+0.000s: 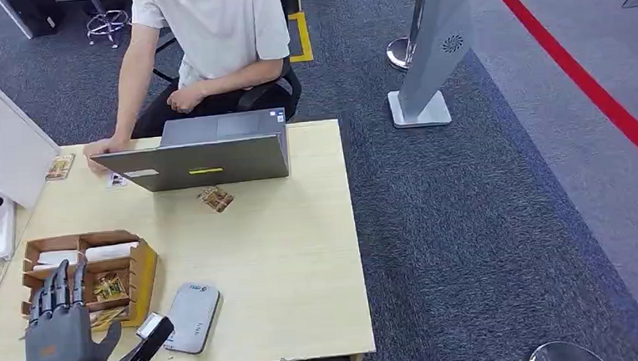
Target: Pass the card to the sensor for recognition and then transmit it.
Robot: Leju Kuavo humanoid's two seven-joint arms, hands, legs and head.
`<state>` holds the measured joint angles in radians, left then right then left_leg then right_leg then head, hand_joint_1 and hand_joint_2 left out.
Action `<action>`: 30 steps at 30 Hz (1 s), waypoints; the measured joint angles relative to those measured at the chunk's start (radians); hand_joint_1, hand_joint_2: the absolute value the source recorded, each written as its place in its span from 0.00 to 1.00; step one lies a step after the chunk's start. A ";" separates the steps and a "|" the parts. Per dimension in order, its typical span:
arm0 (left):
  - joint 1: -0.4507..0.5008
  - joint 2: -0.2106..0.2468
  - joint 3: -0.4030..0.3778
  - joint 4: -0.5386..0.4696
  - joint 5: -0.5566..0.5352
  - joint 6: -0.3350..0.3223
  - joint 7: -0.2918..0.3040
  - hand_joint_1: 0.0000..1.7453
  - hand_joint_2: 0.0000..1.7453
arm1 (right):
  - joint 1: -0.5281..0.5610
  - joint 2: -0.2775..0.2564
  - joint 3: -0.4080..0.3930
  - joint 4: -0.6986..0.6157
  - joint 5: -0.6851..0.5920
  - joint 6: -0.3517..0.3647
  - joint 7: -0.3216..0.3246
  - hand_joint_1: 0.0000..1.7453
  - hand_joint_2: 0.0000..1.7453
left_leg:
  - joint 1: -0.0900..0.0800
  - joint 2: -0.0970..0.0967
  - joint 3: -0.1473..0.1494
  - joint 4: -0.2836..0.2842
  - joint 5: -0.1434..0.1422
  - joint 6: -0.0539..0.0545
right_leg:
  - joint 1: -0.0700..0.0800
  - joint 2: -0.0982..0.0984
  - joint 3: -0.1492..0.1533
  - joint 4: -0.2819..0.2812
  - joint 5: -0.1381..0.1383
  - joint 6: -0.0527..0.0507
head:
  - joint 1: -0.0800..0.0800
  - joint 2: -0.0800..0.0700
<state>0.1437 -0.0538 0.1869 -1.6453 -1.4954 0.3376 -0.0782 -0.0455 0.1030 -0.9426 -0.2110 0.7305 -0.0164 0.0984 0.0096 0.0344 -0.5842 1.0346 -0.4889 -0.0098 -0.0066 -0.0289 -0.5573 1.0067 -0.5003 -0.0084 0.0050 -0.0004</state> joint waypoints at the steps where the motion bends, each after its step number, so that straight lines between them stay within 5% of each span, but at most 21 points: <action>1: 0.002 0.000 0.004 0.000 0.000 0.000 -0.001 0.00 1.00 | 0.000 0.000 -0.002 0.000 0.002 0.000 0.000 0.00 1.00 | 0.000 0.000 0.000 0.000 0.000 0.000 | 0.000 0.000 0.000 0.000 0.000 0.000 | 0.000 0.000; 21: 0.009 -0.012 0.060 0.000 -0.005 0.023 -0.020 0.00 1.00 | 0.000 0.000 -0.003 0.000 0.033 0.011 0.000 0.00 1.00 | 0.000 0.000 0.000 0.000 0.000 0.000 | 0.000 0.000 0.000 0.000 0.000 0.000 | 0.000 0.000; 26: -0.021 0.015 0.050 0.014 -0.009 0.122 0.100 0.00 1.00 | -0.001 0.000 -0.003 -0.001 0.063 0.022 -0.004 0.00 1.00 | 0.000 0.001 0.001 0.000 0.000 0.000 | 0.000 0.000 0.000 0.000 0.000 0.000 | 0.000 0.000; 30: -0.028 0.032 0.045 0.024 -0.009 0.129 0.113 0.00 1.00 | -0.003 0.000 -0.003 -0.002 0.063 0.023 -0.004 0.00 1.00 | 0.000 0.000 0.001 0.000 0.000 0.000 | 0.000 0.000 0.000 0.000 0.000 0.000 | 0.000 0.000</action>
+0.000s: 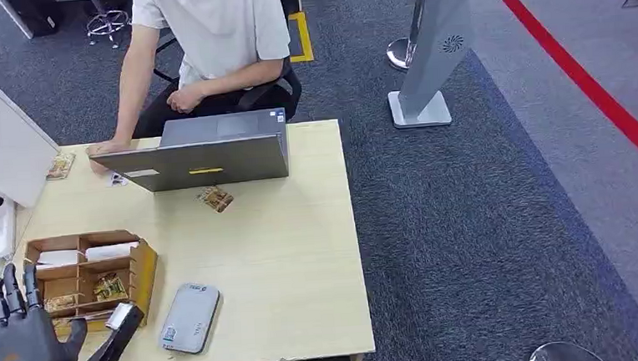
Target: Pass the card to the sensor for recognition and then transmit it.
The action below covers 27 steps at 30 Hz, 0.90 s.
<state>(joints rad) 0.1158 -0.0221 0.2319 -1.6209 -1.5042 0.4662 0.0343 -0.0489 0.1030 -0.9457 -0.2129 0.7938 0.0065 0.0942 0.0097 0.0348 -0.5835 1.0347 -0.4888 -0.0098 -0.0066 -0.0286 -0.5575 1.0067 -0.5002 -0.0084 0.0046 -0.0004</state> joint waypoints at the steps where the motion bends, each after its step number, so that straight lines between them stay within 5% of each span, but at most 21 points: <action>1: 0.000 0.002 -0.001 0.002 0.000 0.000 0.001 0.00 1.00 | 0.000 0.000 0.000 0.000 0.000 0.000 0.000 0.00 1.00 | 0.000 0.000 0.000 0.000 0.000 0.000 | 0.000 0.000 0.000 0.000 0.000 0.000 | 0.000 0.000; 8: -0.005 0.019 -0.011 0.009 0.000 0.007 0.026 0.00 1.00 | -0.002 0.000 0.000 -0.002 0.002 0.002 -0.001 0.00 1.00 | 0.000 0.000 0.000 0.000 0.000 0.000 | 0.000 0.000 0.000 0.000 0.000 0.000 | 0.000 0.000; 19: -0.048 0.063 -0.137 0.048 0.000 0.000 0.117 0.00 1.00 | -0.006 0.001 -0.007 -0.002 0.017 0.000 0.002 0.00 1.00 | 0.000 0.000 0.000 0.000 0.000 0.000 | 0.000 0.000 0.000 0.000 0.000 0.000 | 0.000 0.000; 27: -0.053 0.030 -0.137 0.079 0.000 -0.063 -0.009 0.00 1.00 | -0.006 0.002 -0.017 -0.002 0.022 0.003 -0.002 0.00 1.00 | 0.000 0.000 0.000 0.000 0.000 0.000 | 0.000 0.000 0.000 0.000 0.000 0.000 | 0.000 0.000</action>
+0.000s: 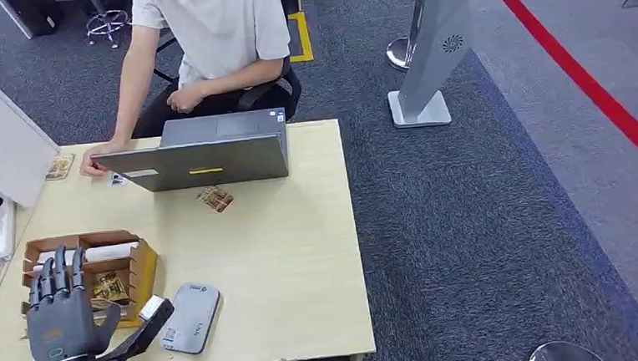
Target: Pass the card to the sensor for recognition and then transmit it.
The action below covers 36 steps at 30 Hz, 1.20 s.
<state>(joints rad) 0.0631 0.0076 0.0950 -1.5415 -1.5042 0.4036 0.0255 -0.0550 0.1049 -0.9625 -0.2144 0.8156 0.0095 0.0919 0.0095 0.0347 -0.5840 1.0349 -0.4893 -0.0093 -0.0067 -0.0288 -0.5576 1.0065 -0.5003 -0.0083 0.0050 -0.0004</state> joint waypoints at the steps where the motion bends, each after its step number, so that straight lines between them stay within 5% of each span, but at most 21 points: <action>1: -0.002 -0.008 0.006 0.011 0.000 -0.009 -0.017 0.00 1.00 | 0.000 0.000 -0.002 0.000 0.002 0.002 -0.001 0.00 1.00 | 0.000 0.000 0.000 0.000 0.000 0.000 | 0.000 0.000 0.000 0.000 0.000 0.000 | 0.000 0.000; 10: -0.032 -0.058 0.043 0.049 0.000 -0.039 -0.068 0.00 1.00 | -0.002 0.000 -0.017 0.000 0.016 -0.001 0.002 0.00 1.00 | 0.000 -0.001 0.001 0.000 0.000 0.000 | 0.000 -0.001 0.001 0.000 0.000 0.000 | 0.000 0.000; 36: -0.007 -0.100 0.061 0.015 0.000 -0.050 -0.100 0.00 1.00 | -0.003 0.002 -0.050 0.000 0.027 -0.008 0.001 0.00 1.00 | 0.000 -0.002 0.004 0.000 0.000 0.000 | 0.000 -0.002 0.004 0.000 0.000 0.000 | 0.000 0.000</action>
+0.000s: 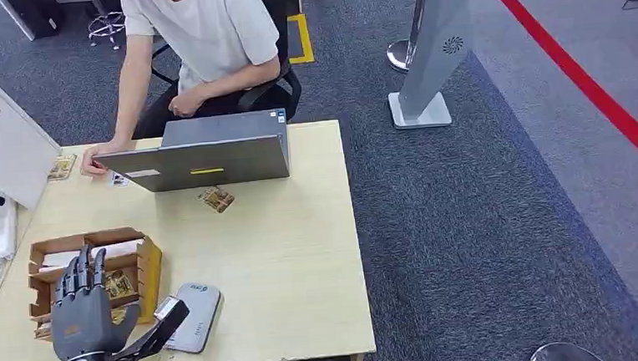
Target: Pass the card to the sensor for recognition and then transmit it.
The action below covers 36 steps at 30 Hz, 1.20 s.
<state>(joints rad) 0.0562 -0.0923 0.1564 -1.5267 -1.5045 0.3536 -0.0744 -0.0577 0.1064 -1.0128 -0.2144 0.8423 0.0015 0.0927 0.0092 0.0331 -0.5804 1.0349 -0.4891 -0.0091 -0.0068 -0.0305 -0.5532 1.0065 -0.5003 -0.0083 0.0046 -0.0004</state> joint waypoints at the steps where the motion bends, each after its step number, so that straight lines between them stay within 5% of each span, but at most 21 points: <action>1: 0.010 0.000 -0.005 -0.013 0.000 0.003 0.005 0.00 1.00 | 0.000 0.001 -0.005 0.000 0.000 -0.001 0.000 0.00 1.00 | 0.000 0.000 0.000 0.000 0.000 0.000 | 0.000 0.000 0.000 0.000 0.000 0.000 | 0.000 0.000; 19: 0.102 0.035 -0.107 -0.174 0.000 0.008 0.084 0.00 1.00 | 0.000 0.008 -0.032 0.000 0.001 0.000 -0.003 0.00 1.00 | 0.000 0.000 -0.001 0.000 0.000 0.000 | 0.000 0.000 -0.001 0.000 0.000 0.000 | 0.000 0.000; 36: 0.138 0.039 -0.130 -0.189 0.000 0.014 0.055 0.00 1.00 | -0.001 0.016 -0.052 0.000 0.004 -0.001 -0.005 0.00 1.00 | 0.000 0.000 -0.001 0.000 0.000 0.000 | 0.000 0.000 -0.001 0.000 0.000 0.000 | 0.000 0.000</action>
<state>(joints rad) 0.1943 -0.0538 0.0264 -1.7155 -1.5045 0.3677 -0.0198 -0.0587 0.1221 -1.0647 -0.2148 0.8465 0.0004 0.0881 0.0094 0.0331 -0.5810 1.0349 -0.4893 -0.0091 -0.0068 -0.0305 -0.5539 1.0063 -0.5004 -0.0081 0.0046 -0.0004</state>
